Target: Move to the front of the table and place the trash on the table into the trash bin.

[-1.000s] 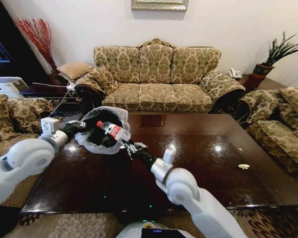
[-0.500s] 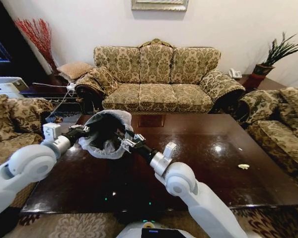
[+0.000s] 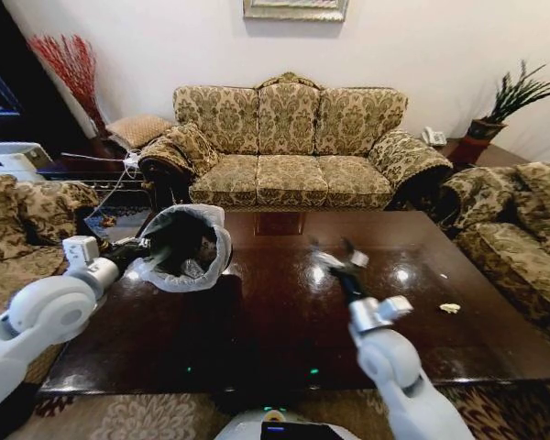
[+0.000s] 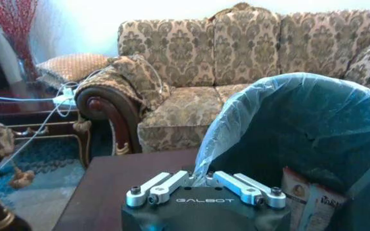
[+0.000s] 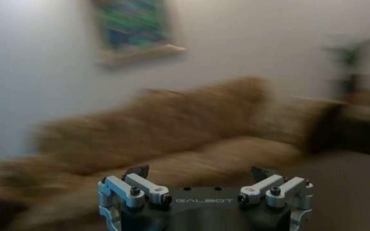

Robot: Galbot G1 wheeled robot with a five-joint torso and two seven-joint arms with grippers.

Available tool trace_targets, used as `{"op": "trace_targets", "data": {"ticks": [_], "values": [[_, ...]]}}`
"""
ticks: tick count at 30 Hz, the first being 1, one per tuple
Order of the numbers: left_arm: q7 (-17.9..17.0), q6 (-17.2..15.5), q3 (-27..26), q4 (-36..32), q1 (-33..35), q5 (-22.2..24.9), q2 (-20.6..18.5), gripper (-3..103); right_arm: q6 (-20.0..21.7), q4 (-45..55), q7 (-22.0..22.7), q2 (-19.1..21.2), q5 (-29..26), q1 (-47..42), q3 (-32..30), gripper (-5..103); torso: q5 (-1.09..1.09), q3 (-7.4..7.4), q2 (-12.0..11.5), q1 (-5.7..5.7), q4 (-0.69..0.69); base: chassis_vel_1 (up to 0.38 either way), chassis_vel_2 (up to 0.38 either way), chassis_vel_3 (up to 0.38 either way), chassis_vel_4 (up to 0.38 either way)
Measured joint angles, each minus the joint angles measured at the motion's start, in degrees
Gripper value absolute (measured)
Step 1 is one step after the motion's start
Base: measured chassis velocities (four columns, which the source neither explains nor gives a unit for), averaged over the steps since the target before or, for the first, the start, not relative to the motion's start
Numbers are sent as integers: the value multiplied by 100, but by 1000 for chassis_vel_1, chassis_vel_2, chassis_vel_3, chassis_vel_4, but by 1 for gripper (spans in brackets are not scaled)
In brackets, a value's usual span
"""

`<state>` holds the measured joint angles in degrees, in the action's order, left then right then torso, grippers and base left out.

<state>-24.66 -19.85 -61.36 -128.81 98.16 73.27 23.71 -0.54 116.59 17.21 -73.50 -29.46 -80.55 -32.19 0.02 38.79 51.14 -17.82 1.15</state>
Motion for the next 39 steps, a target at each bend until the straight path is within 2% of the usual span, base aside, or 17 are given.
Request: {"op": "trace_targets", "data": {"ticks": [1, 2, 4, 6, 13, 20, 25, 29, 33, 35, 36, 39], "values": [[-2, 0, 0, -31, 2, -13, 42, 2, -115, -359, 273, -126, -5, 12, -248, 100, 0, 0, 0, 0, 0, 0, 0, 0, 0], [-2, 0, 0, -31, 2, -13, 42, 2, -115, -359, 273, -126, -5, 12, -248, 100, 0, 0, 0, 0, 0, 0, 0, 0, 0], [-4, 0, 1, -53, 20, -44, 86, 2, -211, -726, 601, -254, -68, 65, -467, 100, 0, 0, 0, 0, 1, 0, 0, 0, 0], [-2, 0, 6, -72, 65, -101, 161, 2, -195, -1142, 1041, -422, -379, 179, -782, 100, -2, 0, 0, 0, 2, -45, -56, 95, 75], [2, 0, 14, -120, 86, -143, 196, 2, -112, -1780, 1509, -371, -1042, 499, -1082, 100, -2, 1, 0, -1, 3, -110, -104, 141, 130], [19, 0, 17, -144, 101, -146, 201, 2, -197, -2329, 1547, -149, -1339, 811, -1178, 100, 5, 1, 0, -1, 0, -218, -225, 207, 232], [29, 0, 27, -146, 95, -147, 197, 2, -79, -2435, 1530, -114, -1491, 907, -1101, 100, 3, 1, -1, -1, -2, -114, -103, 78, 70], [22, 0, 36, -125, 94, -153, 198, 2, -30, -2430, 1422, -115, -1484, 902, -973, 100, -10, 1, -1, -1, 2, 26, 31, -11, -14], [17, 3, 45, -117, 94, -168, 208, 2, 94, -2430, 1429, -125, -1605, 965, -891, 100, -5, 0, -1, -1, 8, 77, 68, -33, -23], [19, 14, 52, -109, 94, -176, 212, 2, 156, -2433, 1459, -132, -1670, 995, -876, 99, -6, 0, -1, -1, 8, 69, -1, -10, -2], [20, 24, 56, -98, 94, -190, 216, 2, 200, -2447, 1506, -141, -1717, 1019, -863, 95, -5, 1, -1, -1, 3, 0, 0, 0, 0], [30, 35, 58, -92, 101, -197, 216, 2, 210, -2484, 1558, -149, -1719, 1025, -836, 91, 6, 1, -1, -1, 1, 0, 0, 0, 0]]}}
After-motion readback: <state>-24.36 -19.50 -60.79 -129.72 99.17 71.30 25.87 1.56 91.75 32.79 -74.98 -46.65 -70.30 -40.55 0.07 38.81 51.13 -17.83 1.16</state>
